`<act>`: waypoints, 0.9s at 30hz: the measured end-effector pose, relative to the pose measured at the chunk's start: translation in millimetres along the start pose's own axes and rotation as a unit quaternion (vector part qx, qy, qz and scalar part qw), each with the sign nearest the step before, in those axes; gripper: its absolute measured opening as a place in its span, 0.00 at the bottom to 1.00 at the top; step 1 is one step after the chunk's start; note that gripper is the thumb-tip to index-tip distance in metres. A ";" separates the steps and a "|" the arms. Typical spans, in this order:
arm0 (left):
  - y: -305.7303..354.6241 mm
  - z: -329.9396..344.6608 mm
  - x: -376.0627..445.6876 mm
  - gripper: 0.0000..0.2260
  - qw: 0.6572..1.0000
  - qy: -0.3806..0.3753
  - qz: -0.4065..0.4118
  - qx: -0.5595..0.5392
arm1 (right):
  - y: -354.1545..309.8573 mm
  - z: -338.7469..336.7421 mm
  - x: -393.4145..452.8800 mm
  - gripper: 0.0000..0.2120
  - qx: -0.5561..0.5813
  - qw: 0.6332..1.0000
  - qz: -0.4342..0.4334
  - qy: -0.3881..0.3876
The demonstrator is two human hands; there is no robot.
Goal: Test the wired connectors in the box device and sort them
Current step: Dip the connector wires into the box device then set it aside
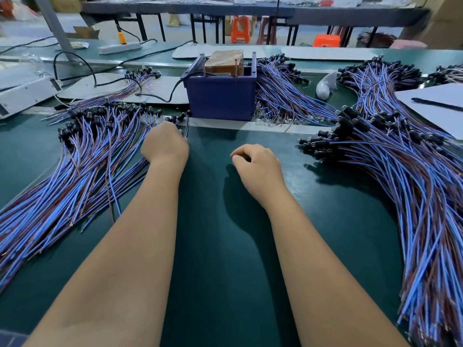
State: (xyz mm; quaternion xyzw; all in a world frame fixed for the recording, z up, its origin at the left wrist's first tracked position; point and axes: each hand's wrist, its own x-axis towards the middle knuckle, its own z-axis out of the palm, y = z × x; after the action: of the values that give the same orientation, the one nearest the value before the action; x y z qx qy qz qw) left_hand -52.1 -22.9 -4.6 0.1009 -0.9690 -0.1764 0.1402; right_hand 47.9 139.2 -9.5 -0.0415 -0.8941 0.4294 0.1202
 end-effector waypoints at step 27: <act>6.8 15.1 -9.7 0.11 0.975 0.034 -0.051 -0.212 | -4.3 -2.9 -0.4 0.10 0.025 1.000 0.018 0.000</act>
State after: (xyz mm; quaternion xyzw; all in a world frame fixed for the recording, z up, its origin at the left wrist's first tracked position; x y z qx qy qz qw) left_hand -48.6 -9.5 -17.9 0.1245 -0.8979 -0.3812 0.1816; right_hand 49.2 138.6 -4.5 -0.0544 -0.8824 0.4534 0.1132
